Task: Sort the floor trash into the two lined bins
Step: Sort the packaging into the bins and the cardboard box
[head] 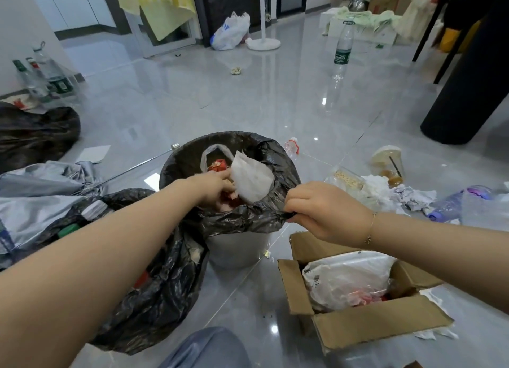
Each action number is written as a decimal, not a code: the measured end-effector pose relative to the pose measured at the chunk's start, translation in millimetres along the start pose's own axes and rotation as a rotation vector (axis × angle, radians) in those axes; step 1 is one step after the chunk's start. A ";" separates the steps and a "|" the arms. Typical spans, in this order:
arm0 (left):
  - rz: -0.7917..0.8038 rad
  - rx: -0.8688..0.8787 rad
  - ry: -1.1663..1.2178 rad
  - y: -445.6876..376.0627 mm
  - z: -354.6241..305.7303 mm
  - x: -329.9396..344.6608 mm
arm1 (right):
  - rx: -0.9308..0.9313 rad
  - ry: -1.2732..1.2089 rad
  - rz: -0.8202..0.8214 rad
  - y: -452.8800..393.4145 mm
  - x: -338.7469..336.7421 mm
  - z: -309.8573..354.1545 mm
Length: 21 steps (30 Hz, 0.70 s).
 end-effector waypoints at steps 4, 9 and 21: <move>0.186 -0.060 0.111 -25.3 4.6 24.1 | 0.014 -0.006 -0.002 2.0 2.0 -1.0; 0.376 -0.108 0.204 -29.1 4.5 39.0 | 0.058 -0.011 0.019 2.3 4.1 -9.6; -0.656 -0.133 0.498 74.8 -42.7 -44.0 | 0.292 -0.098 0.094 34.6 -6.3 -21.4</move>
Point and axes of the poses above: each hand's wrist, its own y-axis away from the middle knuckle, its own x-axis out of the palm, z = x × y, the point moved 6 cm from there along -y, towards the middle knuckle, and after that the axes turned 2 degrees about z, right-handed, at the moved point
